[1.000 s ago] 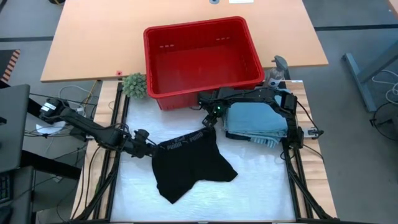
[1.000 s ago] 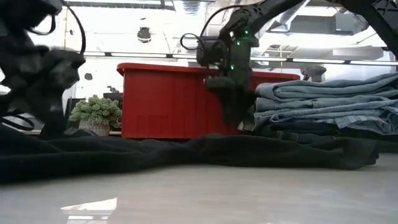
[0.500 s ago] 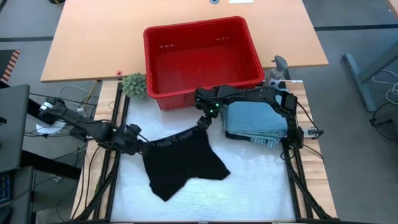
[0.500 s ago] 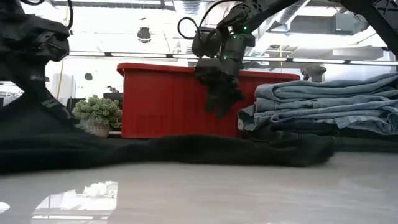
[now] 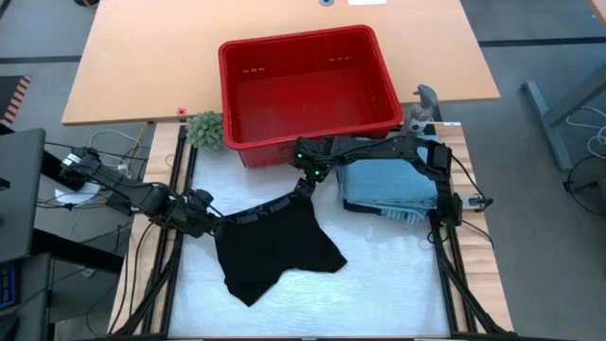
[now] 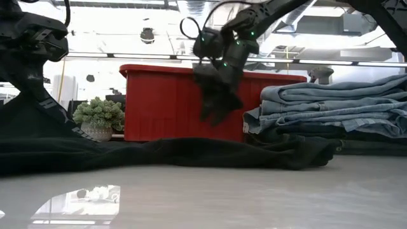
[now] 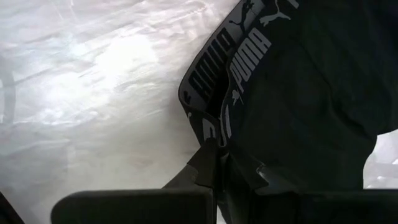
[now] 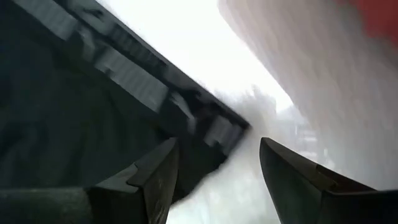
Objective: Fold Laundry from Bin
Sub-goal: Fold the black boxer short
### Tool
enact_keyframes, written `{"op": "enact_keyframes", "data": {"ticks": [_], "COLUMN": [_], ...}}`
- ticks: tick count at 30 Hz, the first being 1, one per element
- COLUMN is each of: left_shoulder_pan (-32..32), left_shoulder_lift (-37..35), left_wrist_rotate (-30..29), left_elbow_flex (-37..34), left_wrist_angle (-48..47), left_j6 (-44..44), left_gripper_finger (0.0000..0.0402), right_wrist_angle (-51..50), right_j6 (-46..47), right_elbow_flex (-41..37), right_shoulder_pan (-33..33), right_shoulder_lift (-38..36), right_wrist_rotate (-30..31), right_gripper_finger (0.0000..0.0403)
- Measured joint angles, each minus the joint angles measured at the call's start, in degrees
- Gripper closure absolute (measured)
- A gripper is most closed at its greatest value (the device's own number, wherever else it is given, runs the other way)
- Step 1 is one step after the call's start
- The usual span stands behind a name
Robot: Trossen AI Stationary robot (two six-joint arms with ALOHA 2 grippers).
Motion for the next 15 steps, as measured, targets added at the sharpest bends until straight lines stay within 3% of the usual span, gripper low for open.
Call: {"op": "enact_keyframes", "data": {"ticks": [15], "left_shoulder_pan": [0.00], "left_shoulder_lift": [0.02], "left_wrist_rotate": [-0.70], "left_elbow_flex": [0.00], "left_wrist_angle": [0.03], "left_j6": [-0.32], "left_gripper_finger": [0.0401], "right_wrist_angle": [11.03], "right_j6": [3.17], "right_elbow_flex": [-8.81], "right_shoulder_pan": [2.00], "right_shoulder_lift": [0.09], "right_wrist_rotate": [7.87], "right_gripper_finger": [0.0152]}}
